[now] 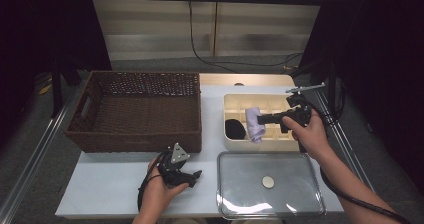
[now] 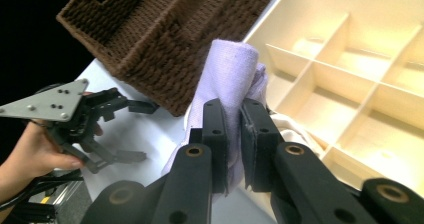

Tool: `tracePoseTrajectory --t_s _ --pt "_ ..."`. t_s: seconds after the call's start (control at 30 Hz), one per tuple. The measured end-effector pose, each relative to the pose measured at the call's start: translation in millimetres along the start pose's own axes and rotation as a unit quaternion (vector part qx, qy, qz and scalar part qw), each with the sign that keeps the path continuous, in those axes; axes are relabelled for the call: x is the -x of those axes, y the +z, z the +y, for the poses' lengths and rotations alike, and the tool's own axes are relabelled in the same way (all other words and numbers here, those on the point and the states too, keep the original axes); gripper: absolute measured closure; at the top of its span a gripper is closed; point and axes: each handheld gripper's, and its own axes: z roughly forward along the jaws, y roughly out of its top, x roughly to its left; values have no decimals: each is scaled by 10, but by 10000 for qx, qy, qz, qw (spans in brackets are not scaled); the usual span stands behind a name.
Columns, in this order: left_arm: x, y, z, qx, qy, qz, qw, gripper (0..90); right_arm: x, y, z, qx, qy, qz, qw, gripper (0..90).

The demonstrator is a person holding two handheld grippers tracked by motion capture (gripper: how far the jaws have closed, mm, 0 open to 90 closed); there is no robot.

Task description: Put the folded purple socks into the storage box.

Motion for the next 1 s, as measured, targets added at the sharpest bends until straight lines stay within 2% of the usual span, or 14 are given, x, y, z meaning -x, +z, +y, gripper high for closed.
tracePoseTrajectory --t_s 0.27,0.4,0.5,0.67,0.83,1.0 --pt "0 1 0 0 0 2 10000 177 163 -16 4 58 152 -137 9998 820" --pt "0 0 0 0 -2 -1 10000 177 268 2 -38 -32 211 -300 9993 820" --pt "-1 1 1 -1 -3 -1 10000 177 344 7 -68 -46 337 -322 9989 820" --pt "-1 1 1 0 -4 -5 10000 177 440 12 -99 -127 397 -451 9981 819" --pt "0 1 1 4 -4 -1 10000 177 480 19 -122 -210 365 -579 9974 819" --pt "0 1 0 1 -5 -1 10000 177 525 66 -221 -384 319 -721 9961 820"
